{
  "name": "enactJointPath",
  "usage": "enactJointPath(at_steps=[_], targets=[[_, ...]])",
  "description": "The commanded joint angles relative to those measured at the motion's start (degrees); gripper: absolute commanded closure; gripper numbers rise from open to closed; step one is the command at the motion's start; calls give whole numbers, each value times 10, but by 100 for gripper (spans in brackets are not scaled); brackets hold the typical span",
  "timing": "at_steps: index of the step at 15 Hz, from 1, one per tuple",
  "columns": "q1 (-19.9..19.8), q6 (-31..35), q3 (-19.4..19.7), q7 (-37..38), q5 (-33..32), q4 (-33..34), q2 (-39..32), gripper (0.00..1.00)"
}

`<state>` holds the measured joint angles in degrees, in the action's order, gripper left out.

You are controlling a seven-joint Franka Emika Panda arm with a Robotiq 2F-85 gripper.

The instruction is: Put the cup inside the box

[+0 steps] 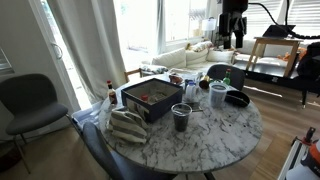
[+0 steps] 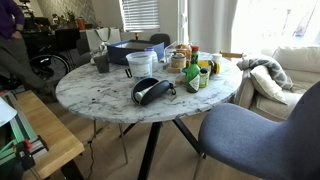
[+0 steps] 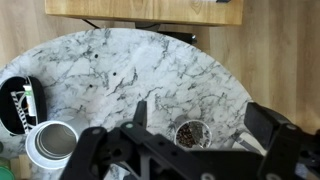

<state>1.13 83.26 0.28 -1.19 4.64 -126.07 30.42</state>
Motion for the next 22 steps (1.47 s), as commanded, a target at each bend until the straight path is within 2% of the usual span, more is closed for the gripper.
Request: enactJointPath(at_steps=[1,9,14,18,21,22], targets=[[-2,-2,-1,-1,0,2,-1,0],[5,3,-7,-3,7,-2,-5,0],[27,110,-43,18,62,-48,-33,0],[15,177,-74,69,-2,-94,-65,0],[16,169,-59,57,-12,-120,-91,0],[23,166,-62,61,-6,-103,-80,0]])
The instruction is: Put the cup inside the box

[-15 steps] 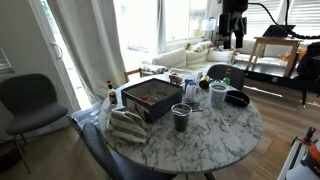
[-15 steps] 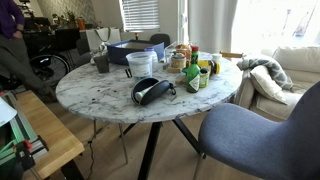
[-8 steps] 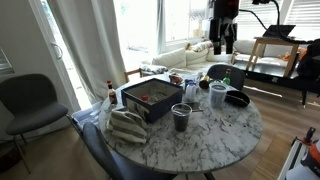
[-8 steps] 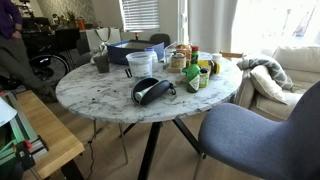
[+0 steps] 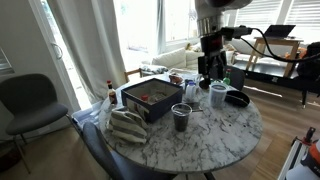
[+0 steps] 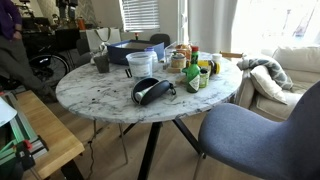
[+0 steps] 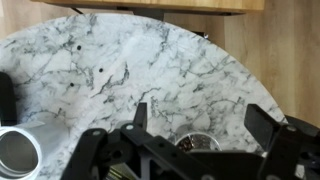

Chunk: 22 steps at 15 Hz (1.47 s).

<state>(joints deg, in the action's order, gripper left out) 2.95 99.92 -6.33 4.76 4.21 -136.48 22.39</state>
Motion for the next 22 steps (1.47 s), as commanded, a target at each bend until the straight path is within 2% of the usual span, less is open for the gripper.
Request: enactJointPath(at_steps=[1,5,6,10,13,14,15,20,22], targets=[[4,-1,7,1,-3,-7,-7,0],[2,-1,10,0,-4,-11,-16,0],[-4,29,9,15,-10,-18,-23,0],[-11,186,27,-19,-16,-48,-63,0],[-4,283,49,-55,35,-51,-110,0],[-2,298,53,-66,53,-48,-124,0],[-7,267,43,-40,22,-51,-96,0],[-7,274,43,-44,24,-47,-104,0],[-1,334,43,-57,43,-49,-132,0]])
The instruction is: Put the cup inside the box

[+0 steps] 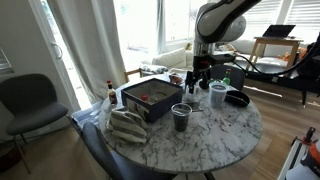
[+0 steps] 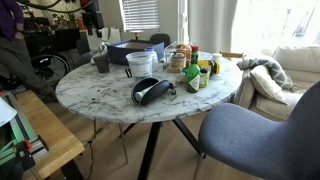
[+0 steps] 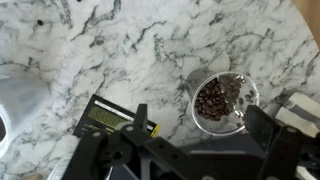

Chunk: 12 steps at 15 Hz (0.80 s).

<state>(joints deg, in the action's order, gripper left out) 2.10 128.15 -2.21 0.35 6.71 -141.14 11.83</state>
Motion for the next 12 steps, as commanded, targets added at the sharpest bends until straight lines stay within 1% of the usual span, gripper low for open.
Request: enactJointPath(at_steps=[1,4,7,8,9,11,12], targets=[[9,69,4,-23,26,-1,-36,0],[13,114,3,-43,39,3,-71,0],[15,122,4,-81,66,9,-96,1],[15,112,4,-105,78,11,-101,11],[16,107,2,-125,87,11,-104,11],[13,102,2,-160,95,10,-108,21],[12,102,2,-173,99,10,-111,17]])
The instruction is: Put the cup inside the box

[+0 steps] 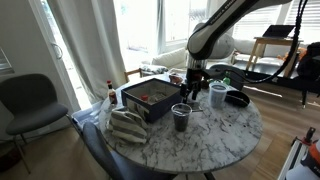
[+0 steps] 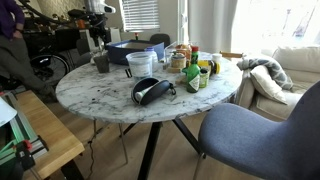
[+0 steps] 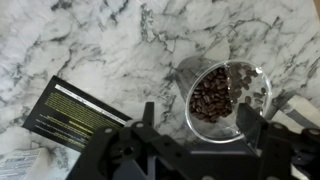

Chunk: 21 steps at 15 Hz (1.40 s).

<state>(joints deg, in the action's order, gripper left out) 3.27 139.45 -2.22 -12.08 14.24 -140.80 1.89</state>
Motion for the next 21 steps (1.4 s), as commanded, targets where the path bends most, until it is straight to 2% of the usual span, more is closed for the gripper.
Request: enactJointPath(at_steps=[1,2,3,5,6,7,9,10,12,14,16,17,18,19,21], targets=[[-1,-9,2,-63,25,7,-16,23],[-1,-3,2,-74,28,7,-20,23],[-1,-2,1,-83,31,7,-24,30],[0,6,-2,-97,39,9,-32,34],[0,5,-3,-103,43,12,-37,50],[0,4,-5,-111,48,14,-40,50],[-1,2,-8,-122,56,20,-46,66],[-2,1,-10,-126,58,24,-51,70],[-3,1,-13,-135,65,29,-59,74],[-5,1,-15,-143,73,34,-68,73],[-7,2,-16,-144,75,39,-77,60],[-8,4,-16,-142,75,41,-81,57],[-9,7,-17,-136,72,42,-84,59],[-9,8,-17,-133,71,43,-88,78],[-11,7,-18,-129,69,47,-92,90]])
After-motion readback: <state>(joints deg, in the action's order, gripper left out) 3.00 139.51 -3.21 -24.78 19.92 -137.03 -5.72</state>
